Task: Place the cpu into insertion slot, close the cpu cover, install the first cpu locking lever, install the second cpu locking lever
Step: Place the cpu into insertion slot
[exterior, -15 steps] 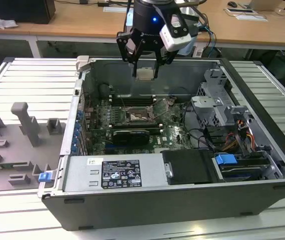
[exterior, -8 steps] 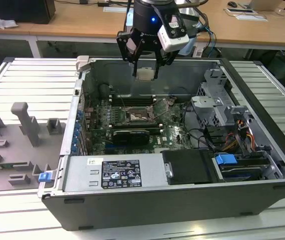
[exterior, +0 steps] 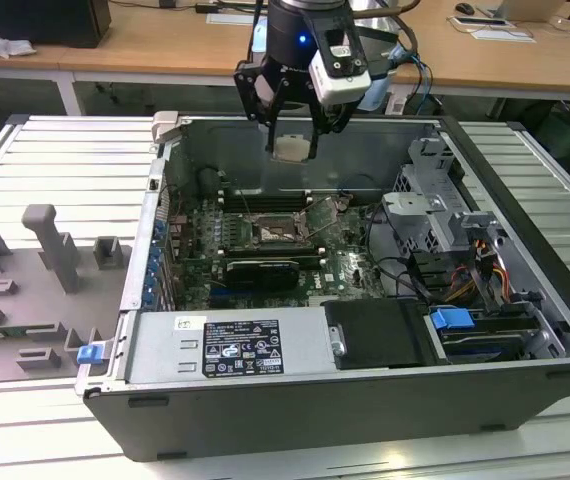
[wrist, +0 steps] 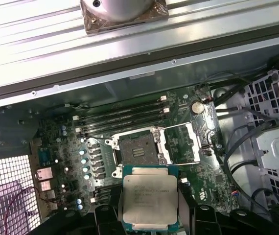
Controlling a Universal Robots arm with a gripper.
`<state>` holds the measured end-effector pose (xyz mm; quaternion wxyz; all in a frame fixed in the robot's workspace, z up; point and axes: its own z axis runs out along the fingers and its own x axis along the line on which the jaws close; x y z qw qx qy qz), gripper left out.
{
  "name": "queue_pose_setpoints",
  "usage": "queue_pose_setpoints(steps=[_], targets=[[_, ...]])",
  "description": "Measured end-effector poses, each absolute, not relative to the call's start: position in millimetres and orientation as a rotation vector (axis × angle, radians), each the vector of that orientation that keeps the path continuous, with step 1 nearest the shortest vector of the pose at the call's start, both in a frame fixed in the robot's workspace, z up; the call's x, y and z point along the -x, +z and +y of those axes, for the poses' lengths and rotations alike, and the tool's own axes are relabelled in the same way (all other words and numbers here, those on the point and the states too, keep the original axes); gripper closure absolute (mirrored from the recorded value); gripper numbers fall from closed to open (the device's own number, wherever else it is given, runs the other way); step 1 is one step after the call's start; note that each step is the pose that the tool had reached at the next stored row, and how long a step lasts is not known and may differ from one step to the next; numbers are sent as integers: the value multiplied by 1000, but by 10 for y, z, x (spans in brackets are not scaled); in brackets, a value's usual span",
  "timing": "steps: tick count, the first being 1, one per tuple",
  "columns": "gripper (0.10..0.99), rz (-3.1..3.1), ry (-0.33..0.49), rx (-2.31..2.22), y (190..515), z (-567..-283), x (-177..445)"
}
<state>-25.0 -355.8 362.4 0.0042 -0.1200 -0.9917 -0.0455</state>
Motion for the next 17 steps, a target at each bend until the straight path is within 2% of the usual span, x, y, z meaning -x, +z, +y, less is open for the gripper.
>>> queue_pose_setpoints(steps=[17], targets=[[549,-3066,-144,673,3623,-3558,250]])
